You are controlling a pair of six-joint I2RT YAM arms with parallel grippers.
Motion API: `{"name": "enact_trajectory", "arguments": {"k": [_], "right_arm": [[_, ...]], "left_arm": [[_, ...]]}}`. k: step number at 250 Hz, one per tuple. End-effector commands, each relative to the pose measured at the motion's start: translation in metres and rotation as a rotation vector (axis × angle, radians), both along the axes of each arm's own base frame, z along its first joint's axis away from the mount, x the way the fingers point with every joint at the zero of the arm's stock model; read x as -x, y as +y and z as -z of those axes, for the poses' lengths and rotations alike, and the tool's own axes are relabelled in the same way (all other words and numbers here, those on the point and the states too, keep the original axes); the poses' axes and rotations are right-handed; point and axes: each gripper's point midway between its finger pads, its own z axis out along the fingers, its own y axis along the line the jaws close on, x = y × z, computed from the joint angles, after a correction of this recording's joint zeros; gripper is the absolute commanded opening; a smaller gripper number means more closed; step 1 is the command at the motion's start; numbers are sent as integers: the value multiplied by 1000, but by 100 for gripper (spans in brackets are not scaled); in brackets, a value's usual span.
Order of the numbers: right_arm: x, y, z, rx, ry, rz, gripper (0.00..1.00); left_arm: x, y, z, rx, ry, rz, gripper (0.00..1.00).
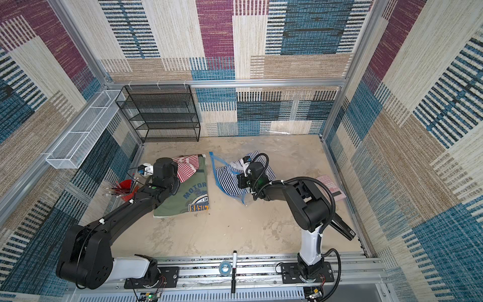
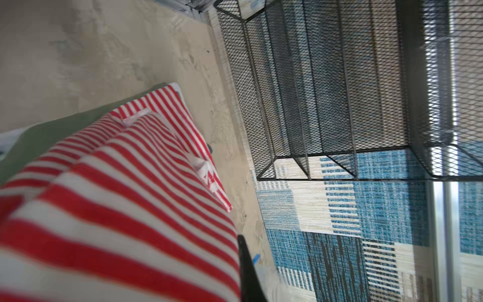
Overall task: Take the tank top out of the vacuum bag
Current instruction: Place the tank top on the tank top.
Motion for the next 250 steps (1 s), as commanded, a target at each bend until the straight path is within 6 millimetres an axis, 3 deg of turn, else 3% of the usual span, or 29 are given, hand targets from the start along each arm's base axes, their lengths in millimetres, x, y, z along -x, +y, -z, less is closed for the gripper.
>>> {"name": "enact_trajectory", "arguments": {"k": [1, 52, 127, 250], "right_arm": [[-3, 4, -4, -11, -11, -9, 0], [-3, 4, -4, -13, -8, -12, 0], [-2, 5, -2, -12, -1, -17, 0], [-2, 6, -1, -13, 4, -23, 0]], "left_arm": [[18, 0, 25, 73, 62, -39, 0], [46, -2, 57, 125, 162, -73, 0], [88, 3, 82, 177, 433, -204, 0], [112, 7, 112, 154, 588, -275, 0]]}}
